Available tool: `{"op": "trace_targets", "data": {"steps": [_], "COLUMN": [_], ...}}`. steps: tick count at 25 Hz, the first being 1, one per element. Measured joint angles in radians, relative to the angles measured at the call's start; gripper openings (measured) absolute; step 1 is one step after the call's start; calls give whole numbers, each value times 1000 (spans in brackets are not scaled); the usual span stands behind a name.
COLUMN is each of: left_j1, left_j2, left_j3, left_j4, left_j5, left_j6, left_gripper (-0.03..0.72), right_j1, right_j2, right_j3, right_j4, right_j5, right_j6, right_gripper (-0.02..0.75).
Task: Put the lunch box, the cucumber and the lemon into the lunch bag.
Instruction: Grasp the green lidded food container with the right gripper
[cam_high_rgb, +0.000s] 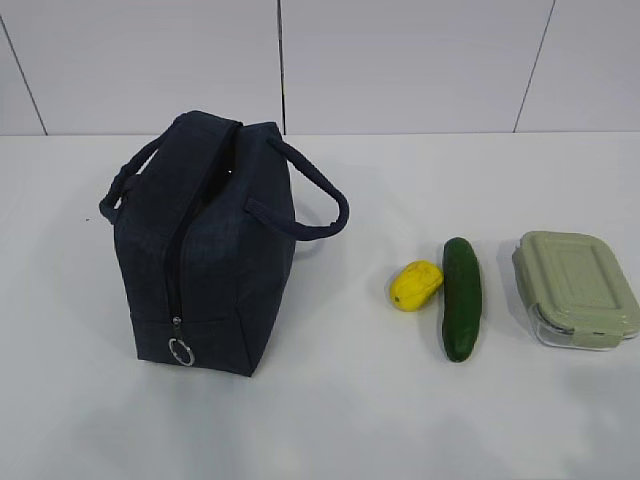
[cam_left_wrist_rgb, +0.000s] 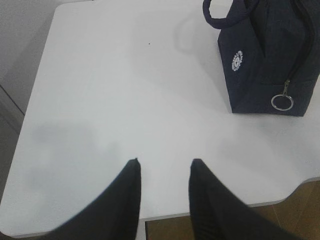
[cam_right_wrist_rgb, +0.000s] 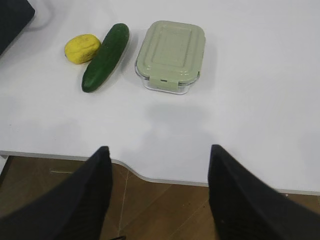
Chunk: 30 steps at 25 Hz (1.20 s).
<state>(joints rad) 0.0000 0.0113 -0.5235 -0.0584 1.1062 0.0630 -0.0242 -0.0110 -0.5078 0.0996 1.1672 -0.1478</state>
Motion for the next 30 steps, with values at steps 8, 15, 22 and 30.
{"op": "trace_targets", "data": {"steps": [8, 15, 22, 30], "left_j1": [0, 0, 0, 0], "left_j2": [0, 0, 0, 0], "left_j3": [0, 0, 0, 0], "left_j4": [0, 0, 0, 0], "left_j5": [0, 0, 0, 0], "left_j6": [0, 0, 0, 0], "left_gripper": [235, 235, 235, 235], "right_j1": [0, 0, 0, 0], "right_j2": [196, 440, 804, 1214], "right_j3": [-6, -6, -6, -110], "right_j4": [211, 360, 713, 930], "right_j5": [-116, -167, -197, -143], "right_j6": [0, -61, -425, -771], "right_gripper": [429, 423, 423, 422]}}
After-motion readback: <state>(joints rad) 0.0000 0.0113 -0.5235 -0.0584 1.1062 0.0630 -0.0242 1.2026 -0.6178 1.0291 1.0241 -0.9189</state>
